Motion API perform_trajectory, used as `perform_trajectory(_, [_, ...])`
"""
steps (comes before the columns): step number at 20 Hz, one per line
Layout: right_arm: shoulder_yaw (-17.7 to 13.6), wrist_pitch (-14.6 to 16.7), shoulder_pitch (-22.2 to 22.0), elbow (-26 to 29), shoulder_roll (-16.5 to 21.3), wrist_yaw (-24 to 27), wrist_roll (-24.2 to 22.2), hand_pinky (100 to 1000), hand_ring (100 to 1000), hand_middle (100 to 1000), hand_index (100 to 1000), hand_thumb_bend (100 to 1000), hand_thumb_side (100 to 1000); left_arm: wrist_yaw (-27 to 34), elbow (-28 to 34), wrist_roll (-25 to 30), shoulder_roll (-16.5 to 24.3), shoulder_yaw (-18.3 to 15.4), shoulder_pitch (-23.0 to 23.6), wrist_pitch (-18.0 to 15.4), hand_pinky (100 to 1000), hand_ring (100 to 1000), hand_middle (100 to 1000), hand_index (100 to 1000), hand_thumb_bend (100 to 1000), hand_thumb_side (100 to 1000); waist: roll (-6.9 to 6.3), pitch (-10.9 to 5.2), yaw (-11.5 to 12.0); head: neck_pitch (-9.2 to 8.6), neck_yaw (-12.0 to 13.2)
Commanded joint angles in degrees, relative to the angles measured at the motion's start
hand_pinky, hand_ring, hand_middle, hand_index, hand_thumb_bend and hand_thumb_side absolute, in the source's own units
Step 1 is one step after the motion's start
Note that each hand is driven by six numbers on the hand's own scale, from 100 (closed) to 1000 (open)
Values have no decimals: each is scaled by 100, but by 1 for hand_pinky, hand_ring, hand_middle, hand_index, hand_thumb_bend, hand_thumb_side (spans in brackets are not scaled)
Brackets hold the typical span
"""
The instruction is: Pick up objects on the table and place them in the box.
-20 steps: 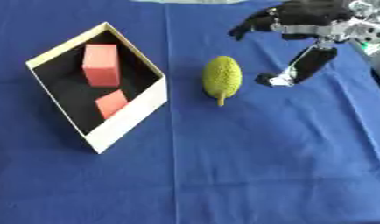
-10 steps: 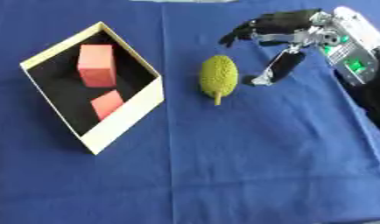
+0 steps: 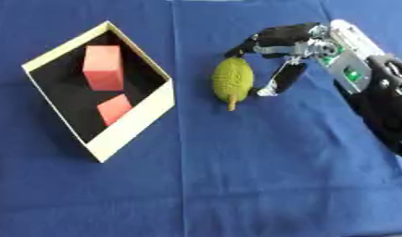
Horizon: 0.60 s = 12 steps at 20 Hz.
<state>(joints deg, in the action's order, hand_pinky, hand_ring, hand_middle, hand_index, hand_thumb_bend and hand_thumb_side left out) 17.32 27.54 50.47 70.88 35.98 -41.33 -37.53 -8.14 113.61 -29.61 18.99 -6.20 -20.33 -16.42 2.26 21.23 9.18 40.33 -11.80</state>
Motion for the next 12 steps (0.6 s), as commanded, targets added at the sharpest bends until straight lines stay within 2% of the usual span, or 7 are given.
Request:
perform_trajectory(1, [-92,127,206,-252,-57,-184,64,853,867,610,912,315,357,22,99,32,45,0,-79,1,707,790,754,800,156,710,-18,-93,8,14,1])
perform_trajectory(4, [-137,90,288,-438,-164,-243,271,831,796,526,822,281,266,4,99,43,38,2,-85,-1,707,790,754,801,156,709,-20,-83,17,18,5])
perform_trajectory(6, [-169,-19,338,-513,-201,-245,452,819,750,473,755,208,137,-2,99,38,28,6,-93,-2,707,790,755,800,156,710,-14,-82,15,35,5])
perform_trajectory(7, [-187,-95,350,-536,-221,-199,557,806,715,447,697,100,100,-1,99,37,25,7,-96,-2,707,790,755,800,155,710,-13,-82,16,39,8])
perform_trajectory(10, [-216,-339,353,-514,-234,226,645,783,683,409,624,100,100,-3,99,31,30,2,-96,-5,707,790,754,801,155,709,-12,-84,19,71,15])
perform_trajectory(11, [-224,-430,359,-469,-222,397,605,769,671,387,574,100,137,-4,99,27,32,-1,-93,-4,708,790,755,801,154,710,-11,-88,15,81,18])
perform_trajectory(12, [-236,-529,368,-408,-205,561,555,768,670,384,569,100,142,-4,99,24,33,-3,-88,-1,708,791,755,801,154,710,-10,-93,10,90,22])
